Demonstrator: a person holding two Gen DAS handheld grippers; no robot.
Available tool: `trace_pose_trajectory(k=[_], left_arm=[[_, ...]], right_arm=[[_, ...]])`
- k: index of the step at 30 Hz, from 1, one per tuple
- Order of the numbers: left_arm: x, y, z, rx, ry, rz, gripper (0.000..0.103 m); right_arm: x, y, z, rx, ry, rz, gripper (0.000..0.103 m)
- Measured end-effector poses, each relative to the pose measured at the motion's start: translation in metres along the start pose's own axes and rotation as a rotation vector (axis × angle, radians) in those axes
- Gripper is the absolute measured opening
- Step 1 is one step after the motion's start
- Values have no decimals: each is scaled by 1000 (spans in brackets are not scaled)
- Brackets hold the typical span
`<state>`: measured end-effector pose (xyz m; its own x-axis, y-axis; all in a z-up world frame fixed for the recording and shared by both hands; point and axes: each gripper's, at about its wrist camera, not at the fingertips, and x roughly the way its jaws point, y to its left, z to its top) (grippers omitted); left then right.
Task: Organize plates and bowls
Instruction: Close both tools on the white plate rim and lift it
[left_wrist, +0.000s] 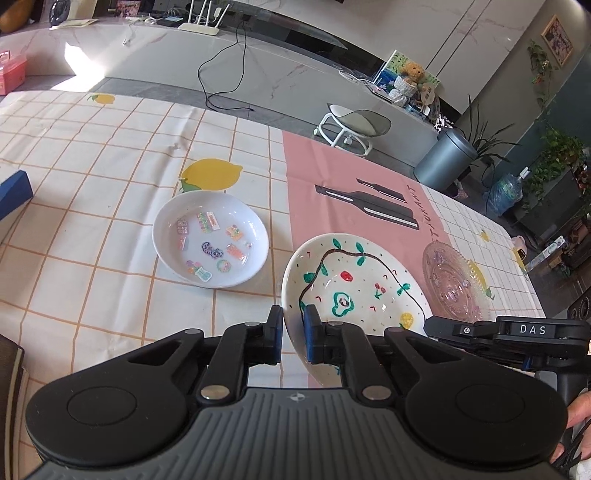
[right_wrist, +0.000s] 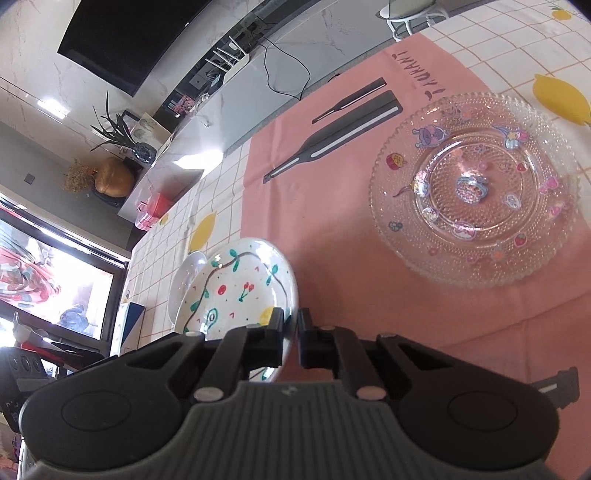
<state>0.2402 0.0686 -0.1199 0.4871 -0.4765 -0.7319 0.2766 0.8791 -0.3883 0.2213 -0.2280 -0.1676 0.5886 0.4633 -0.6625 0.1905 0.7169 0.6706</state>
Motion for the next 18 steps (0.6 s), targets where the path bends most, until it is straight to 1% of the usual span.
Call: trace_pose_trajectory(k=[4, 7, 9, 18], left_arm=[[-21, -14, -1, 22, -19, 10, 12], [-36, -29, -6, 31, -24, 33, 12], [-45, -39, -10, 31, -32, 35, 12], [-71, -95, -36, 44, -54, -1, 12]], right_arm=[[-17, 8, -5, -27, -22, 11, 6], [-33, 12, -10, -22, -40, 22, 6], [-43, 12, -13, -21, -49, 28, 6], [-110, -4, -38, -5, -106, 33, 6]])
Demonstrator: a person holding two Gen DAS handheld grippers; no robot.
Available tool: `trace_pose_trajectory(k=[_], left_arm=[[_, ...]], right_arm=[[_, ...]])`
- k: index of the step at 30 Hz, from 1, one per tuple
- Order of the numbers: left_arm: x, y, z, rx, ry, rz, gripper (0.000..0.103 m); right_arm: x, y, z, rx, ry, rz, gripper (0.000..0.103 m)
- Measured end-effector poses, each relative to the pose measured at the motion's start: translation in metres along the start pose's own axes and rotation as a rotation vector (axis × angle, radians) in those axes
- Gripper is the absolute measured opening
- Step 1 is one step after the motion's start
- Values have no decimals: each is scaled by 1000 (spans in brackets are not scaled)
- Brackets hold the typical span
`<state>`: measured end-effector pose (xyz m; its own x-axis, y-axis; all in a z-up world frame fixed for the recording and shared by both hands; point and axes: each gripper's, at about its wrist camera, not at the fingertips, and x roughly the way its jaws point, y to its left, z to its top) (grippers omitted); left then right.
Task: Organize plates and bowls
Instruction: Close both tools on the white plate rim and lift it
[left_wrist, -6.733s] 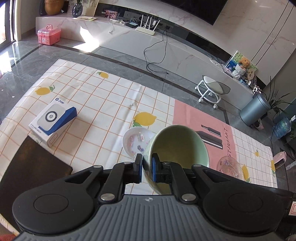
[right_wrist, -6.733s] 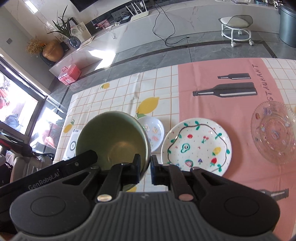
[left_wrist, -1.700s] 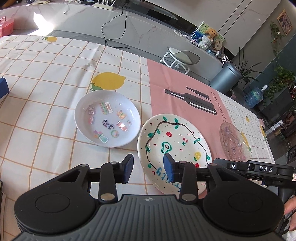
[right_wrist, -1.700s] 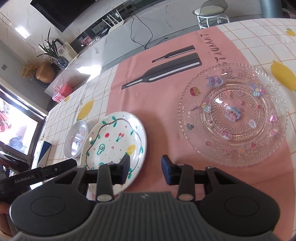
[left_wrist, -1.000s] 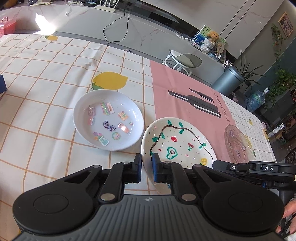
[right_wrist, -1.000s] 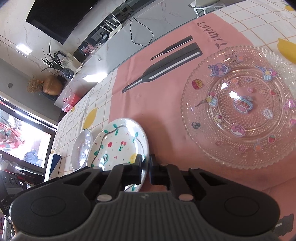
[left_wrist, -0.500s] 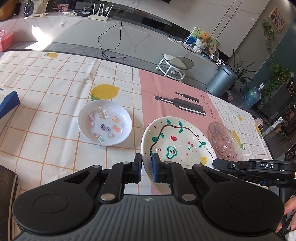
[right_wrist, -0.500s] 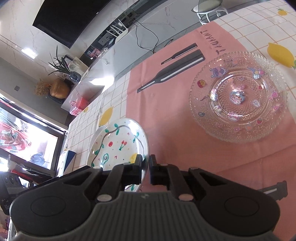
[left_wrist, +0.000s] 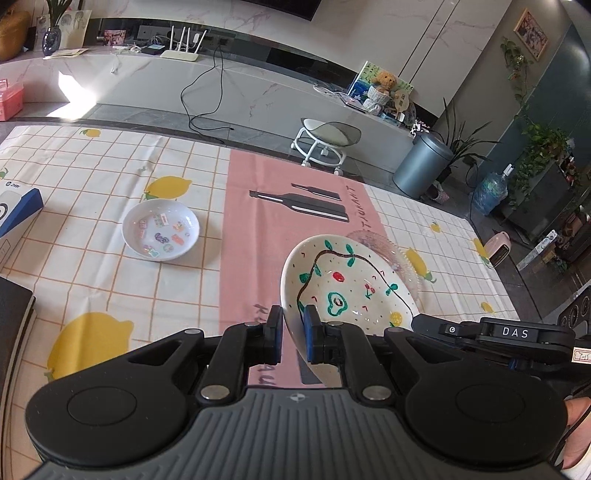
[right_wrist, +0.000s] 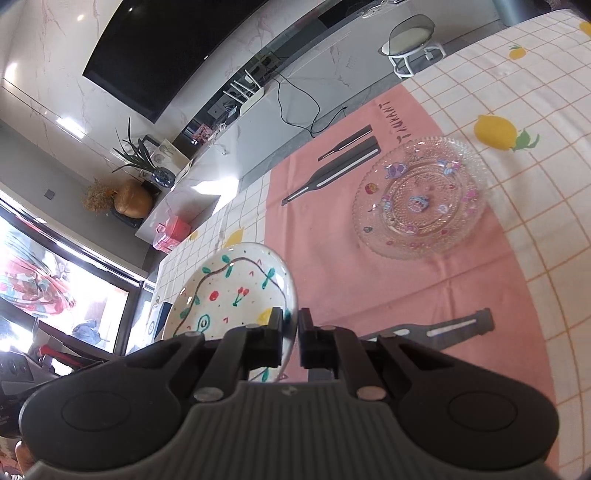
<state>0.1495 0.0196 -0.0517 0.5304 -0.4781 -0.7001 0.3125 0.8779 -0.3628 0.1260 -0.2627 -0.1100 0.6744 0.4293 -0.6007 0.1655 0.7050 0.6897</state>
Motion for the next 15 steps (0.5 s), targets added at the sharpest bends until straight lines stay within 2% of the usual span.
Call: trace_pose_trajectory(k=[6, 15], left_arm=[[6, -36, -22, 18, 9, -39, 12], [37, -81, -63, 34, 81, -70, 13]], right_arm=[[-46, -26, -11, 23, -41, -26, 6], [-94, -81, -28, 69, -72, -105, 6]])
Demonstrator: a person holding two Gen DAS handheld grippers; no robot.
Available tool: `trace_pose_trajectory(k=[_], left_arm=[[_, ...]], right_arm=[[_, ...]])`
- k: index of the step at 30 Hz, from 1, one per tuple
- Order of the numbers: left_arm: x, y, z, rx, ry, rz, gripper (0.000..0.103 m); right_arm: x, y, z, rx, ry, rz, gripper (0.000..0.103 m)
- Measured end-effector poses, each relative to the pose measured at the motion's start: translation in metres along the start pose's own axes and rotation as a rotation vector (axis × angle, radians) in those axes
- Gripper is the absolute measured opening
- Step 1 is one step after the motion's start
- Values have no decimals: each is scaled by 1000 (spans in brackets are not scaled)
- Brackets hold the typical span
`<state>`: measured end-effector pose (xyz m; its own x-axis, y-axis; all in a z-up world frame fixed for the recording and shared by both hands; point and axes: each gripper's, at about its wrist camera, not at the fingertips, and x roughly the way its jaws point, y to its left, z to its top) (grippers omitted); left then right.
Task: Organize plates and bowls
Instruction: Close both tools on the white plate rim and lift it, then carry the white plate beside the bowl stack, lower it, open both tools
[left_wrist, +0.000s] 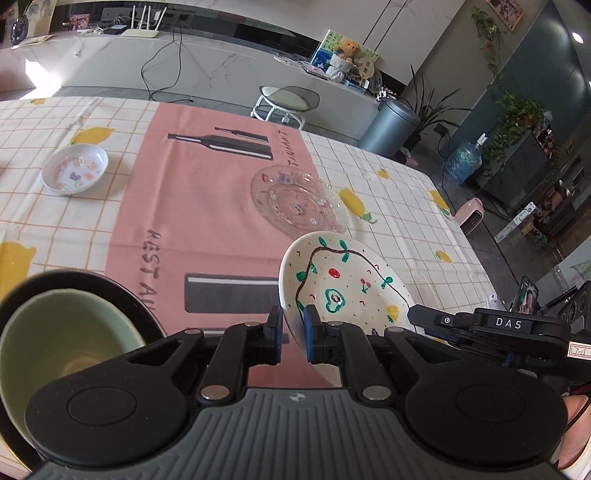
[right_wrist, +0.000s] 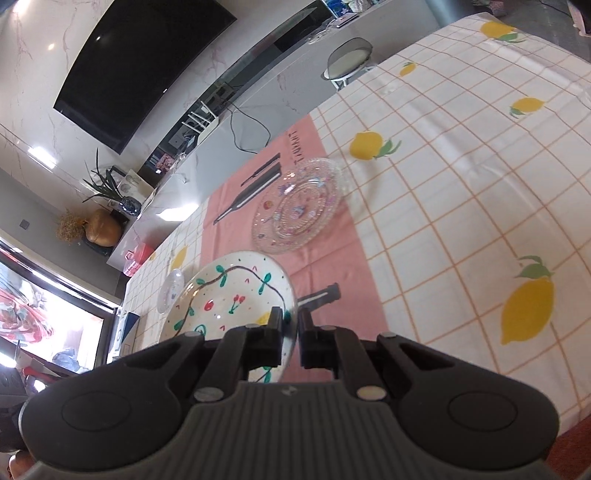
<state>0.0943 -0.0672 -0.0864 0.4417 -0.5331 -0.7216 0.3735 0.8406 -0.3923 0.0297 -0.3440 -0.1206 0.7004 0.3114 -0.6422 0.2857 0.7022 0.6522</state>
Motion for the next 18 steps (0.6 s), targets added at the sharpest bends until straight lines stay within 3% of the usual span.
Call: trace_pose_trajectory(k=[8, 18], left_arm=[[28, -13, -23, 0, 62, 16, 13], [46, -8, -38, -8, 109, 66, 13]], right_arm=[[-3, -47, -10, 65, 25, -44, 6], [14, -56, -14, 43, 64, -79, 6]])
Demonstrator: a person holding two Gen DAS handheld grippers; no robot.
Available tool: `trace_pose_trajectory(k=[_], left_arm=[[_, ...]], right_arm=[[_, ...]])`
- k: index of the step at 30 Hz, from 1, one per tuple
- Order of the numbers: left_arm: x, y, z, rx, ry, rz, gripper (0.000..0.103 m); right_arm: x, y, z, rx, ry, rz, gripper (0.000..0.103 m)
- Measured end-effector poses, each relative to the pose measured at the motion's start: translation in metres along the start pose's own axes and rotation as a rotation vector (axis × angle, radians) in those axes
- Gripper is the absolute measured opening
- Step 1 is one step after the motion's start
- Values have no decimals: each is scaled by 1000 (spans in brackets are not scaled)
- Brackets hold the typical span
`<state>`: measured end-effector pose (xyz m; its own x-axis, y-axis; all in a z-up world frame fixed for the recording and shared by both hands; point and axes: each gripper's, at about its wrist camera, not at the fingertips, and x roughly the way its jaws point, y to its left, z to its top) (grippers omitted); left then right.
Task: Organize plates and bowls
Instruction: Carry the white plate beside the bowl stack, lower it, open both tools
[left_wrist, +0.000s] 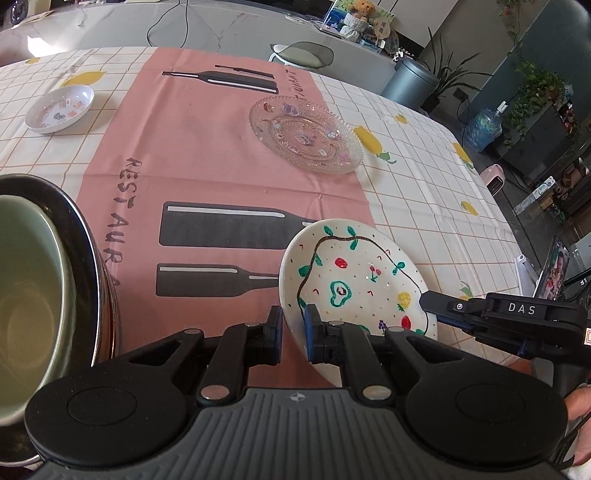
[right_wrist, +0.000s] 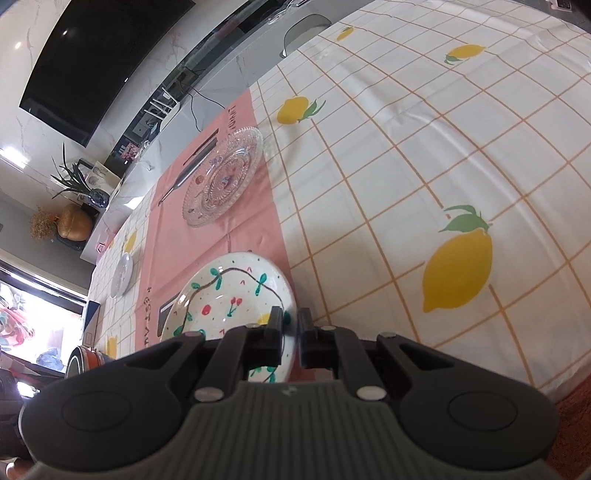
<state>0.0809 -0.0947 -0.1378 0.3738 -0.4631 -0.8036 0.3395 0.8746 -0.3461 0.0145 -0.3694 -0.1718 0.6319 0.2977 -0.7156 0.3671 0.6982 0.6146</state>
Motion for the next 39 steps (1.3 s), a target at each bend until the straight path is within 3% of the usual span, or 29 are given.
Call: trace_pose_trajectory(k=[22, 26, 27, 29, 30, 35, 39], left_arm=[[11, -8, -8, 54, 27, 122, 15], [9, -8, -8, 51, 20, 120, 15], [8, -8, -8, 49, 12, 119, 16], [4, -10, -7, 51, -2, 115, 27], [3, -11, -7, 51, -9, 114, 29], [-8, -20, 1, 80, -53, 122, 43], [-13, -23, 17, 72, -75, 116, 45]], right_arm=[[16, 19, -7, -120, 10, -88, 9], [16, 20, -8, -125, 8, -84, 15], [15, 19, -8, -114, 9, -75, 22], [12, 19, -8, -107, 1, -63, 38], [10, 20, -8, -111, -7, -70, 42], [-3, 26, -4, -138, -40, -76, 44], [-11, 34, 4, -170, -71, -85, 45]])
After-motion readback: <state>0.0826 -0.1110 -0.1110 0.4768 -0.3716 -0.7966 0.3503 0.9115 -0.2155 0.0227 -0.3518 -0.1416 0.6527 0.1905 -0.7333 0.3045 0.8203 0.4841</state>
